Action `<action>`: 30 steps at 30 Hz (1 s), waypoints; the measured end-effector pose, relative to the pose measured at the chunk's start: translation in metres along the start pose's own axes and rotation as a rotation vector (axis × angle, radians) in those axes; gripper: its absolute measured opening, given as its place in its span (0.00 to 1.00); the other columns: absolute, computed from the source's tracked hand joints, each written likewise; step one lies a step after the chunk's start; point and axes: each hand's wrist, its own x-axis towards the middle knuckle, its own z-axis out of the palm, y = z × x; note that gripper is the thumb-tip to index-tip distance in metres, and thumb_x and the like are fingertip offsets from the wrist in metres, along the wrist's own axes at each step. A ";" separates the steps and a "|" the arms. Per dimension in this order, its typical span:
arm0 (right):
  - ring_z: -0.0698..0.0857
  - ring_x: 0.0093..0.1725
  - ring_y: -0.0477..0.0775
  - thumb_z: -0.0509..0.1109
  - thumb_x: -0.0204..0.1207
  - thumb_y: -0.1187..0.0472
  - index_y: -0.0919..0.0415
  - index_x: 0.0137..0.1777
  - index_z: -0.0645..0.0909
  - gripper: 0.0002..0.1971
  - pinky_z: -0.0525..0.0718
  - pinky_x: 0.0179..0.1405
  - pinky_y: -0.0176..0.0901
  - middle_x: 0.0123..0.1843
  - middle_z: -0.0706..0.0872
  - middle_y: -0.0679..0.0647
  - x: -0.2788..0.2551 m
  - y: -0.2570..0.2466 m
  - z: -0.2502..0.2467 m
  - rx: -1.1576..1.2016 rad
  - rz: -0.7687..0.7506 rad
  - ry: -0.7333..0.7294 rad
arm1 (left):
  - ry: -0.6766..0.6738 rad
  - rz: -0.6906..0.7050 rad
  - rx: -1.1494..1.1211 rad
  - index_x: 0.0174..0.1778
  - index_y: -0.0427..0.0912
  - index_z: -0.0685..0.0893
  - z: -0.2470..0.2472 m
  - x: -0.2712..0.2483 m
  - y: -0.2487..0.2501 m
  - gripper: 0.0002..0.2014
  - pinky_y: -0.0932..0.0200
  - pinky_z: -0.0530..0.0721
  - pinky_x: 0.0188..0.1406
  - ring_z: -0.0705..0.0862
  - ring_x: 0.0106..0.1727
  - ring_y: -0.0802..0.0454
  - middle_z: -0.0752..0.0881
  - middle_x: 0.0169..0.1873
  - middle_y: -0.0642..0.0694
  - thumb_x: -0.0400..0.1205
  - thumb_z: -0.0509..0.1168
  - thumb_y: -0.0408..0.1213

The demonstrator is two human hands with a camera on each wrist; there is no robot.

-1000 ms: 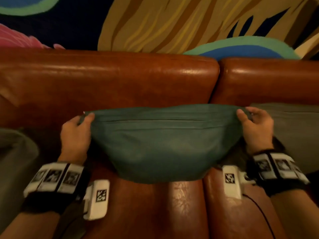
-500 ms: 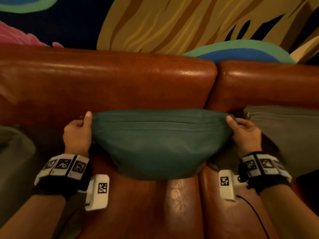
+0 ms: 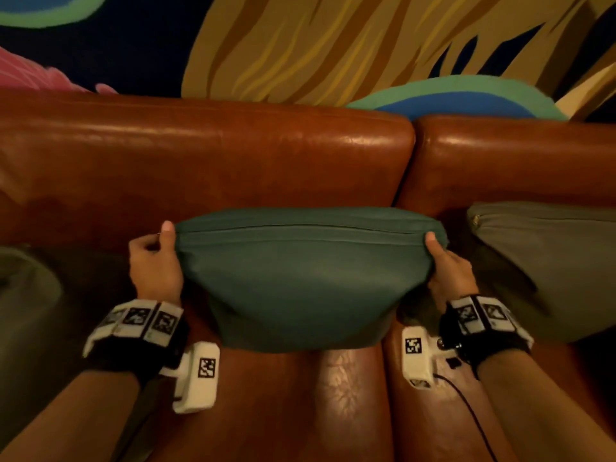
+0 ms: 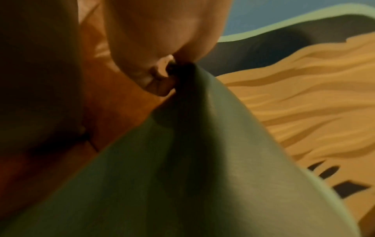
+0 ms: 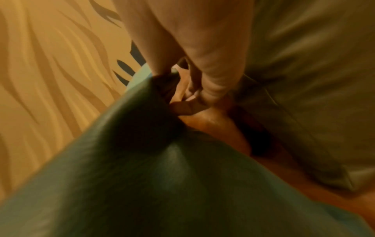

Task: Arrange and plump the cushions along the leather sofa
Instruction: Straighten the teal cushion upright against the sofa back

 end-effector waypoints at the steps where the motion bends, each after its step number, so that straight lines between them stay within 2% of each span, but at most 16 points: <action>1: 0.88 0.53 0.53 0.73 0.78 0.46 0.62 0.65 0.83 0.23 0.85 0.58 0.48 0.57 0.90 0.55 0.001 0.002 -0.002 0.033 0.009 0.004 | 0.014 -0.022 -0.057 0.61 0.41 0.79 0.003 -0.006 -0.002 0.26 0.44 0.78 0.66 0.82 0.64 0.38 0.84 0.60 0.35 0.81 0.59 0.62; 3: 0.87 0.57 0.51 0.71 0.77 0.40 0.58 0.69 0.82 0.27 0.84 0.57 0.46 0.59 0.89 0.52 0.000 0.009 -0.010 0.096 0.022 -0.023 | -0.011 -0.066 -0.146 0.55 0.50 0.75 0.007 -0.019 -0.013 0.27 0.37 0.80 0.66 0.82 0.63 0.39 0.83 0.62 0.36 0.76 0.57 0.70; 4: 0.87 0.57 0.52 0.70 0.78 0.41 0.56 0.68 0.82 0.24 0.84 0.55 0.45 0.60 0.88 0.52 -0.002 0.012 -0.014 0.078 0.019 -0.030 | -0.028 -0.062 -0.127 0.49 0.53 0.75 0.008 -0.027 -0.016 0.26 0.34 0.81 0.63 0.83 0.60 0.38 0.84 0.59 0.35 0.74 0.57 0.73; 5: 0.87 0.55 0.52 0.70 0.81 0.45 0.57 0.63 0.84 0.19 0.83 0.52 0.44 0.59 0.88 0.53 -0.003 0.012 -0.017 0.021 -0.001 -0.016 | -0.044 -0.020 -0.071 0.43 0.53 0.76 0.008 -0.031 -0.020 0.24 0.34 0.82 0.60 0.84 0.56 0.38 0.85 0.54 0.36 0.74 0.57 0.72; 7: 0.83 0.42 0.49 0.69 0.83 0.55 0.59 0.44 0.84 0.10 0.79 0.42 0.38 0.46 0.86 0.54 -0.008 0.002 -0.020 -0.065 -0.084 0.015 | -0.037 0.123 0.022 0.38 0.43 0.76 0.007 -0.032 -0.019 0.22 0.40 0.82 0.54 0.81 0.46 0.43 0.83 0.43 0.37 0.83 0.57 0.60; 8: 0.80 0.37 0.47 0.68 0.83 0.56 0.58 0.39 0.82 0.12 0.76 0.37 0.37 0.41 0.83 0.53 -0.005 -0.003 -0.019 -0.089 -0.126 0.021 | -0.004 0.167 0.024 0.38 0.39 0.75 0.007 -0.027 -0.018 0.22 0.40 0.81 0.51 0.79 0.44 0.45 0.81 0.39 0.37 0.85 0.56 0.55; 11: 0.77 0.32 0.46 0.69 0.83 0.55 0.54 0.37 0.82 0.12 0.73 0.31 0.36 0.36 0.82 0.50 0.003 -0.006 -0.009 -0.131 -0.155 0.005 | 0.008 0.186 0.028 0.40 0.36 0.76 0.013 -0.015 -0.007 0.22 0.45 0.77 0.47 0.79 0.43 0.40 0.79 0.39 0.39 0.86 0.57 0.53; 16: 0.76 0.31 0.51 0.68 0.83 0.54 0.58 0.32 0.78 0.18 0.75 0.37 0.46 0.36 0.80 0.58 0.016 0.008 0.001 -0.258 -0.094 0.035 | -0.005 0.114 0.110 0.48 0.38 0.71 0.026 -0.020 0.000 0.16 0.58 0.65 0.44 0.73 0.47 0.47 0.77 0.43 0.41 0.88 0.56 0.50; 19: 0.75 0.26 0.44 0.69 0.83 0.57 0.57 0.32 0.79 0.16 0.74 0.25 0.33 0.28 0.79 0.50 0.017 0.004 -0.010 -0.153 -0.180 0.071 | 0.005 0.150 0.118 0.48 0.38 0.70 0.020 -0.022 -0.001 0.14 0.60 0.64 0.43 0.73 0.47 0.48 0.75 0.38 0.47 0.88 0.56 0.48; 21: 0.77 0.24 0.42 0.69 0.83 0.58 0.57 0.33 0.80 0.15 0.74 0.20 0.29 0.21 0.80 0.44 0.015 0.011 -0.014 -0.158 -0.154 0.045 | -0.013 0.132 0.129 0.48 0.38 0.70 0.019 -0.021 -0.009 0.15 0.58 0.67 0.45 0.74 0.48 0.47 0.74 0.37 0.46 0.88 0.57 0.48; 22: 0.78 0.27 0.44 0.69 0.83 0.59 0.57 0.34 0.81 0.14 0.75 0.20 0.29 0.22 0.82 0.43 0.015 0.015 -0.015 -0.167 -0.128 0.032 | -0.023 0.086 0.128 0.48 0.39 0.71 0.019 -0.019 -0.017 0.15 0.55 0.71 0.49 0.76 0.49 0.46 0.76 0.39 0.45 0.87 0.58 0.50; 24: 0.82 0.37 0.48 0.68 0.84 0.60 0.59 0.48 0.83 0.05 0.80 0.27 0.33 0.38 0.88 0.48 0.017 0.014 -0.011 -0.091 -0.027 -0.002 | 0.004 -0.032 0.022 0.50 0.44 0.74 0.021 -0.012 -0.017 0.17 0.44 0.78 0.64 0.80 0.57 0.42 0.80 0.48 0.43 0.82 0.60 0.56; 26: 0.85 0.47 0.51 0.67 0.83 0.57 0.59 0.64 0.80 0.12 0.82 0.39 0.41 0.52 0.87 0.53 0.023 -0.002 -0.009 0.015 0.051 -0.047 | 0.040 -0.143 -0.065 0.59 0.45 0.78 0.021 0.002 -0.004 0.24 0.40 0.75 0.70 0.79 0.65 0.39 0.80 0.59 0.40 0.79 0.58 0.61; 28: 0.85 0.53 0.55 0.69 0.80 0.47 0.57 0.65 0.81 0.18 0.84 0.48 0.49 0.55 0.87 0.54 0.030 -0.022 -0.007 0.003 0.051 -0.088 | -0.007 -0.160 0.054 0.67 0.37 0.80 0.022 0.011 0.016 0.35 0.43 0.73 0.71 0.78 0.68 0.35 0.80 0.67 0.35 0.79 0.59 0.65; 29: 0.85 0.52 0.55 0.70 0.79 0.45 0.58 0.60 0.82 0.18 0.85 0.50 0.51 0.53 0.87 0.54 0.034 -0.031 -0.008 -0.036 0.033 -0.090 | -0.041 -0.122 0.116 0.67 0.34 0.81 0.023 0.013 0.026 0.36 0.43 0.74 0.70 0.79 0.68 0.34 0.81 0.67 0.32 0.78 0.62 0.64; 30: 0.85 0.47 0.55 0.70 0.80 0.46 0.61 0.53 0.83 0.16 0.85 0.45 0.50 0.48 0.87 0.54 0.035 -0.040 -0.008 -0.071 -0.005 -0.080 | -0.065 -0.078 0.172 0.64 0.32 0.82 0.025 0.018 0.031 0.33 0.44 0.77 0.68 0.80 0.66 0.33 0.83 0.64 0.31 0.77 0.67 0.59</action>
